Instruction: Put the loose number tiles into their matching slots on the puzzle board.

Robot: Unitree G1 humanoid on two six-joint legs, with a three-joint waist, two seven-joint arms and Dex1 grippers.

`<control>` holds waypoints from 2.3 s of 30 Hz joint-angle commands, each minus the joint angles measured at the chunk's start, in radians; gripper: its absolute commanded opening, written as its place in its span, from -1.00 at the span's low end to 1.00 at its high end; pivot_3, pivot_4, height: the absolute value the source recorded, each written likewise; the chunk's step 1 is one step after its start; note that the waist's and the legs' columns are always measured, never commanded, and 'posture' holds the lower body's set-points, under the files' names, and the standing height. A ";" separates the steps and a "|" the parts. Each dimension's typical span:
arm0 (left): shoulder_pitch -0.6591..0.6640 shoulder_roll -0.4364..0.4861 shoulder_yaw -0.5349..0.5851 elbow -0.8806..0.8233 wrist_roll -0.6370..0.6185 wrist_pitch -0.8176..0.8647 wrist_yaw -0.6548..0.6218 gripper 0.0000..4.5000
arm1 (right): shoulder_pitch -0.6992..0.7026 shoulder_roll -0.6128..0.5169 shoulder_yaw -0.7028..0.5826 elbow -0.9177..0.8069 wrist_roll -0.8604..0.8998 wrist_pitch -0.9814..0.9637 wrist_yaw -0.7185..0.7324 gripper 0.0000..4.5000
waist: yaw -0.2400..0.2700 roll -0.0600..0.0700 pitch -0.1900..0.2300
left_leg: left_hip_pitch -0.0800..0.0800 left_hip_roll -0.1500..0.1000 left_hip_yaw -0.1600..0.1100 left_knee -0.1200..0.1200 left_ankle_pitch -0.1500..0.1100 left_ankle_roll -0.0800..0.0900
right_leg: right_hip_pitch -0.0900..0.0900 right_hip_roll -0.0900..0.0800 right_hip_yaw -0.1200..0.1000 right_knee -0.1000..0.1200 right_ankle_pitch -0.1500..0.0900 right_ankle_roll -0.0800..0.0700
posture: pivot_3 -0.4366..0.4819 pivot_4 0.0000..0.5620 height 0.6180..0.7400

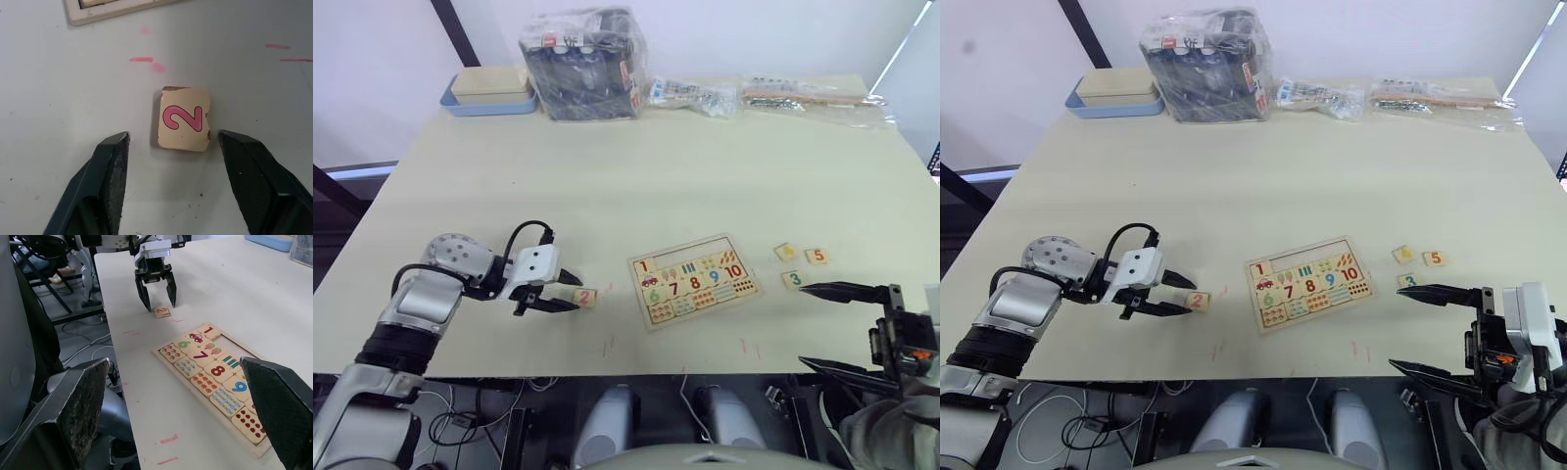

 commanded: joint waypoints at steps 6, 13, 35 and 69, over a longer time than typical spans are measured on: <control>-0.042 0.018 0.028 -0.149 -0.032 0.173 0.035 -0.42 | 0.021 0.035 0.002 -0.008 -0.031 -0.049 -0.005 1.00 | 0.001 0.000 0.000 | 0.000 0.000 0.000 0.001 0.000 0.000 | 0.000 0.000 0.000 0.002 0.000 0.000 | -0.05 -0.47 1.00; -0.239 0.024 -0.010 -0.304 -0.075 0.588 0.058 -0.42 | 0.020 0.077 0.026 -0.012 -0.061 -0.076 -0.041 1.00 | 0.000 -0.002 0.001 | 0.001 -0.001 0.000 0.002 0.000 0.000 | 0.000 0.001 0.001 0.006 0.000 0.000 | -0.05 -0.47 1.00; -0.926 -0.257 -0.694 -0.172 -0.025 1.433 0.196 -0.42 | 0.063 0.135 0.050 -0.058 -0.107 -0.144 -0.138 1.00 | -0.024 -0.006 0.002 | 0.004 -0.006 0.000 0.004 0.000 0.000 | -0.001 0.003 0.006 0.013 -0.002 0.001 | -0.05 -0.47 1.00; -0.909 -0.404 -0.760 -0.030 -0.062 1.389 0.385 -0.42 | 0.144 0.151 0.045 -0.112 -0.096 -0.181 -0.187 1.00 | -0.024 -0.006 0.003 | 0.003 -0.006 -0.001 0.003 0.000 0.000 | -0.001 0.000 0.006 0.012 -0.003 0.003 | -0.05 -0.47 1.00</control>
